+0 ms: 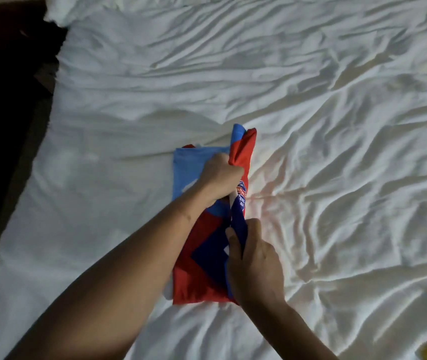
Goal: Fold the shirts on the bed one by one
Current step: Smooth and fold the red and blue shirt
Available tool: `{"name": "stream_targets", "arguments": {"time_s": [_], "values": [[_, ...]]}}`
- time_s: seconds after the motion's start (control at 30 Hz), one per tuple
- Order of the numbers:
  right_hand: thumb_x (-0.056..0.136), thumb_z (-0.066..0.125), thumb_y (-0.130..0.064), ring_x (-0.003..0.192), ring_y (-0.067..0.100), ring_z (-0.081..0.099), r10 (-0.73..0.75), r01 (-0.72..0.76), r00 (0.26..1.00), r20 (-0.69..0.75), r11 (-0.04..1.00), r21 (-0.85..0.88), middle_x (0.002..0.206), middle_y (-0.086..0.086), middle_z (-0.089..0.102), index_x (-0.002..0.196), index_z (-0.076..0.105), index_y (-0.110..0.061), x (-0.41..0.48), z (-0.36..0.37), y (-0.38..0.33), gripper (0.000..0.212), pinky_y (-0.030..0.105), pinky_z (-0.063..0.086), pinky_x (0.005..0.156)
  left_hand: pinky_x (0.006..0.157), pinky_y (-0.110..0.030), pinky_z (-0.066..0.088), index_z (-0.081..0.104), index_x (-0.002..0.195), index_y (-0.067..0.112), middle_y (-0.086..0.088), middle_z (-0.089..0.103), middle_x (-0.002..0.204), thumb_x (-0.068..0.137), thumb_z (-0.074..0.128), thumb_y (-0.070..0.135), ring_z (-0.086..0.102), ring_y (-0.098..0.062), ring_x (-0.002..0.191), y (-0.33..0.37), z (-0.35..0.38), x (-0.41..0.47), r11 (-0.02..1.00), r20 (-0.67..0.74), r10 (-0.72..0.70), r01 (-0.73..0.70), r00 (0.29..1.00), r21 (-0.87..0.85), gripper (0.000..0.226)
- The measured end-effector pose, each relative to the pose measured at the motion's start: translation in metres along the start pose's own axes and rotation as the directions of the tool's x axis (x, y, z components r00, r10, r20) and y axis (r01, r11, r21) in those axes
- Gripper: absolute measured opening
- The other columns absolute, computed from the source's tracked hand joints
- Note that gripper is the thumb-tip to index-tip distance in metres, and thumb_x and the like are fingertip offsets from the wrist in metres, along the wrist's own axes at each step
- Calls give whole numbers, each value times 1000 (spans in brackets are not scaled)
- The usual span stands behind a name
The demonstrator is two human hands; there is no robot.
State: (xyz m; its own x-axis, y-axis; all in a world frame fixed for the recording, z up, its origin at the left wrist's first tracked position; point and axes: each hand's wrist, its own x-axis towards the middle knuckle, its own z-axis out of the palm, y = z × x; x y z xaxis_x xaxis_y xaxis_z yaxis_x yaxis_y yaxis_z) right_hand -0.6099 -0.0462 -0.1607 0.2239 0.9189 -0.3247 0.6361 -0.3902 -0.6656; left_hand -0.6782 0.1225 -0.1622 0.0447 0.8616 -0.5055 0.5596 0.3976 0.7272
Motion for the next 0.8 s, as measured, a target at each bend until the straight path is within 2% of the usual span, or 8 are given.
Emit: {"name": "stream_targets", "arguments": {"time_s": [0.13, 0.27, 0.3, 0.47, 0.57, 0.63, 0.7, 0.8], "values": [[106, 43, -43, 84, 31, 66, -61, 61, 998, 12, 998, -2, 96, 3, 70, 107, 36, -29, -21, 43, -61, 16, 44, 52, 72, 48, -26, 52, 62, 85, 12, -8, 70, 79, 87, 58, 7, 70, -21, 67, -29, -84, -16, 991, -26, -41, 38, 999, -131, 6], [107, 45, -37, 78, 29, 61, -114, 114, 992, 62, 993, 2, 104, 6, 71, 104, 33, -29, -41, 103, -116, 15, 39, 43, 64, 47, -26, 57, 63, 92, 13, -9, 72, 88, 93, 57, 8, 72, -22, 73, -82, -163, -30, 984, -21, -77, 72, 997, -164, 7], [107, 46, -37, 78, 28, 63, -127, 127, 988, 82, 992, 6, 107, 7, 71, 107, 34, -29, -46, 120, -128, 15, 40, 46, 65, 49, -25, 58, 63, 93, 12, -9, 72, 88, 93, 56, 8, 72, -20, 73, -97, -181, -32, 984, -32, -85, 79, 996, -161, 8], [108, 49, -35, 89, 25, 72, -159, 161, 965, 210, 987, 9, 127, 6, 67, 127, 39, -26, -64, 208, -175, 23, 46, 63, 77, 47, -22, 53, 65, 96, 15, -7, 72, 89, 96, 56, 9, 71, -18, 72, -180, -254, -31, 973, -93, -185, 169, 978, -157, 11], [109, 48, -34, 96, 21, 72, -172, 178, 939, 298, 984, 5, 129, 3, 66, 135, 42, -26, -71, 247, -193, 28, 41, 63, 84, 50, -24, 52, 62, 91, 21, -9, 72, 92, 99, 53, 7, 70, -18, 75, -224, -285, -27, 965, -136, -224, 200, 965, -169, 18], [109, 46, -37, 108, 19, 68, -184, 205, 923, 337, 978, -26, 133, 1, 64, 139, 44, -26, -72, 266, -198, 32, 38, 59, 94, 57, -27, 55, 65, 99, 18, -11, 73, 98, 99, 54, 6, 72, -20, 80, -249, -298, -23, 961, -151, -235, 207, 960, -181, 16], [109, 43, -42, 104, 17, 68, -201, 217, 926, 321, 976, -14, 127, -1, 65, 132, 51, -26, -73, 277, -197, 29, 37, 59, 91, 60, -30, 59, 66, 111, 14, -8, 74, 99, 101, 56, 9, 74, -21, 84, -266, -304, -19, 958, -177, -245, 209, 953, -196, 16], [110, 40, -39, 77, 6, 65, -230, 212, 949, 216, 972, 105, 98, -10, 67, 108, 61, -27, -68, 277, -182, 24, 24, 55, 68, 66, -30, 60, 68, 112, 13, -5, 74, 95, 103, 58, 23, 74, -19, 83, -278, -301, -22, 946, -207, -250, 193, 946, -263, 16]]}}
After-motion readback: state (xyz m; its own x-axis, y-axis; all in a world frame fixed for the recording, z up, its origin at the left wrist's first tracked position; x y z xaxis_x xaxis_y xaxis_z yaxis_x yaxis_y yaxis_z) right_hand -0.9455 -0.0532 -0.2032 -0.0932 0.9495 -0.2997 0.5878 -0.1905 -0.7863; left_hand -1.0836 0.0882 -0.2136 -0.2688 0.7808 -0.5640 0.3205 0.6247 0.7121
